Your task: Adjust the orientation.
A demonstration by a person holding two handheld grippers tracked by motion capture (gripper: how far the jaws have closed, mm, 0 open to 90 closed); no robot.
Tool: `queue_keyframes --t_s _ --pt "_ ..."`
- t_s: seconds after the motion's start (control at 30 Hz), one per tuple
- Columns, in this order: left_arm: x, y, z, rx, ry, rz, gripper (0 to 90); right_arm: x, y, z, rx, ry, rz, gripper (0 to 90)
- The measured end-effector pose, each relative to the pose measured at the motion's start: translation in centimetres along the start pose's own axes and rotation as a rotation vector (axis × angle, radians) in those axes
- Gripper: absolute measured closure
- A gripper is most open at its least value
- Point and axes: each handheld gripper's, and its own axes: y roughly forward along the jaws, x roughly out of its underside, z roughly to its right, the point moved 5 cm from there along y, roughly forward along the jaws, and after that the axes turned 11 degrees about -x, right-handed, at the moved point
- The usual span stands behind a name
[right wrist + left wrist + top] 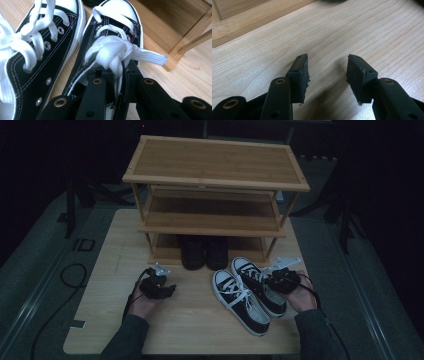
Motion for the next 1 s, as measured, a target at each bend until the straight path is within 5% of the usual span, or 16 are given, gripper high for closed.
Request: queue_keyframes --t_s 1.0 --pt "0.0 0.0 0.0 0.002 0.003 0.001 51.9 1.4 -0.1 -0.8 -0.06 -0.004 -0.035 81.4"
